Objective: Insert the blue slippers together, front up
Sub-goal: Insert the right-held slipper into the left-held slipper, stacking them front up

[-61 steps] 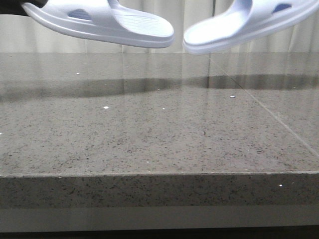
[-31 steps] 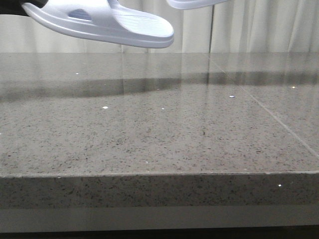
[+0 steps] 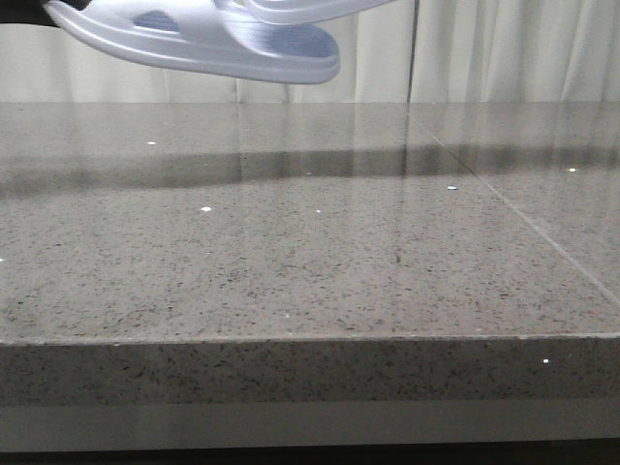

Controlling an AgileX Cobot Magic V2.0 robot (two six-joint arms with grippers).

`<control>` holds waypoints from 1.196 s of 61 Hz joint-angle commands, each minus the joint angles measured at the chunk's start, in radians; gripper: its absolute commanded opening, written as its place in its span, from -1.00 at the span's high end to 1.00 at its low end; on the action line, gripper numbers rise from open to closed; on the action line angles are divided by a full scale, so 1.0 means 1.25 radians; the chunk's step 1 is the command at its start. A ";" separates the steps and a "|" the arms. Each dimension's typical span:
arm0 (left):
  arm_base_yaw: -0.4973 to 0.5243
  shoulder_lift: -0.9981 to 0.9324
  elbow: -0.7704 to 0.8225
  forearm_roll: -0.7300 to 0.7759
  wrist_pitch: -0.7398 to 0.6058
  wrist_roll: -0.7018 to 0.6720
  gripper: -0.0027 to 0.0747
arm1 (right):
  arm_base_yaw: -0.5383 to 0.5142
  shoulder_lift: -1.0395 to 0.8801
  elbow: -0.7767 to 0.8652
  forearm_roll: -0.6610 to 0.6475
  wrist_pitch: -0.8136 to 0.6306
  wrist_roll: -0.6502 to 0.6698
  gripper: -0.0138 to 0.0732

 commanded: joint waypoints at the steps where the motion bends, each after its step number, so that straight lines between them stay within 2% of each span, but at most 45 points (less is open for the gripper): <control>1: -0.005 -0.039 -0.019 -0.084 0.074 -0.005 0.98 | 0.012 -0.026 -0.026 0.058 -0.022 -0.007 0.84; 24: -0.005 -0.039 -0.019 -0.084 0.074 -0.005 0.98 | 0.069 0.036 -0.026 0.091 -0.076 -0.013 0.84; 48: -0.005 -0.039 -0.019 -0.084 0.074 -0.005 0.98 | 0.078 0.082 -0.026 0.209 0.003 -0.040 0.84; 62: -0.010 -0.039 -0.019 -0.087 0.074 -0.005 0.98 | 0.094 0.089 -0.026 0.221 -0.002 -0.046 0.84; 73: -0.040 -0.039 -0.019 -0.116 0.074 -0.005 0.98 | 0.137 0.104 -0.023 0.232 -0.011 -0.049 0.84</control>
